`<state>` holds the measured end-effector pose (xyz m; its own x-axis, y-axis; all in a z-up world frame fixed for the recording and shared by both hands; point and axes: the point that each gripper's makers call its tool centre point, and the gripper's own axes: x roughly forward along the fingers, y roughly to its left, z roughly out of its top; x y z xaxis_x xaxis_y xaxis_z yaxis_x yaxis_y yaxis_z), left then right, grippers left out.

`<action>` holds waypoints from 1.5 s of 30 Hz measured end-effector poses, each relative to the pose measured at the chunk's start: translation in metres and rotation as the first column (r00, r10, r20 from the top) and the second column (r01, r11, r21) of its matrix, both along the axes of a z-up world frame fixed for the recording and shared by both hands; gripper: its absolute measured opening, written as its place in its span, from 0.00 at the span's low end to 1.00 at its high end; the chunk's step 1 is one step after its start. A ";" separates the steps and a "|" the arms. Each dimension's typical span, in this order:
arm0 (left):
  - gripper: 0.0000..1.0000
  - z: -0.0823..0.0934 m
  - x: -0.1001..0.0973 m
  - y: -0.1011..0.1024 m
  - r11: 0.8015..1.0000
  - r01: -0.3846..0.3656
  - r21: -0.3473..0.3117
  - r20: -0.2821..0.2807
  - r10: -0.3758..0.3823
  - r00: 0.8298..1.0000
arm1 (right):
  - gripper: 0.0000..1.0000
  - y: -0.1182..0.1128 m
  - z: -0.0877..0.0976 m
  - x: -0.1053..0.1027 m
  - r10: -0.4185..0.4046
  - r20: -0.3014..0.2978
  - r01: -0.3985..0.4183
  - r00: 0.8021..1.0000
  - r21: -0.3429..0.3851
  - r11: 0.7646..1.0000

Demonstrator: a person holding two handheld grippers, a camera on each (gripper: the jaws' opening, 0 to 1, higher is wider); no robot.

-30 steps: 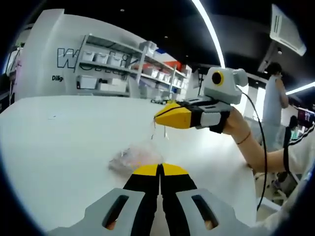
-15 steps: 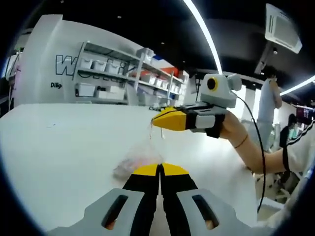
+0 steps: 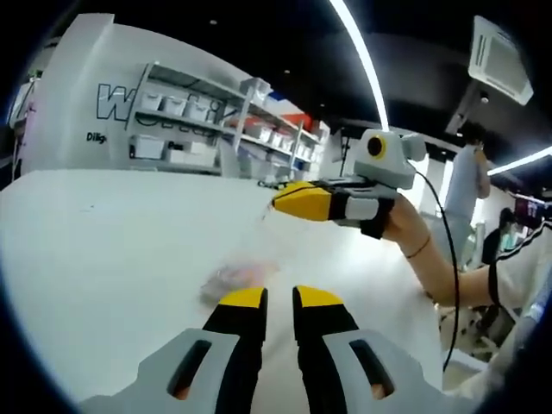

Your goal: Open the resealable bag by pulling the two sides of the seal apart until the entire bag opening is separated and visibly accessible.

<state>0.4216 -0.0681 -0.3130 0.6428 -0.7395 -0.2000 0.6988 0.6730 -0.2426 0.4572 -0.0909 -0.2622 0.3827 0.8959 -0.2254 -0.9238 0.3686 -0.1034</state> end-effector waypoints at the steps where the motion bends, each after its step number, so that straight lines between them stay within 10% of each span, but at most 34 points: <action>1: 0.13 0.000 0.000 0.000 1.000 -0.003 0.003 0.001 0.003 1.000 | 0.00 0.000 0.000 0.000 0.001 0.001 -0.001 1.000 0.000 1.000; 45: 0.47 0.005 0.014 0.016 0.990 -0.123 0.067 0.111 0.115 0.987 | 0.00 0.010 0.012 0.036 0.005 0.000 -0.005 1.000 0.014 1.000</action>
<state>0.4353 -0.0522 -0.3079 0.7462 -0.6419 -0.1766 0.6315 0.7664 -0.1176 0.4930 -0.0813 -0.2501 0.3782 0.9010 -0.2127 -0.9257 0.3654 -0.0982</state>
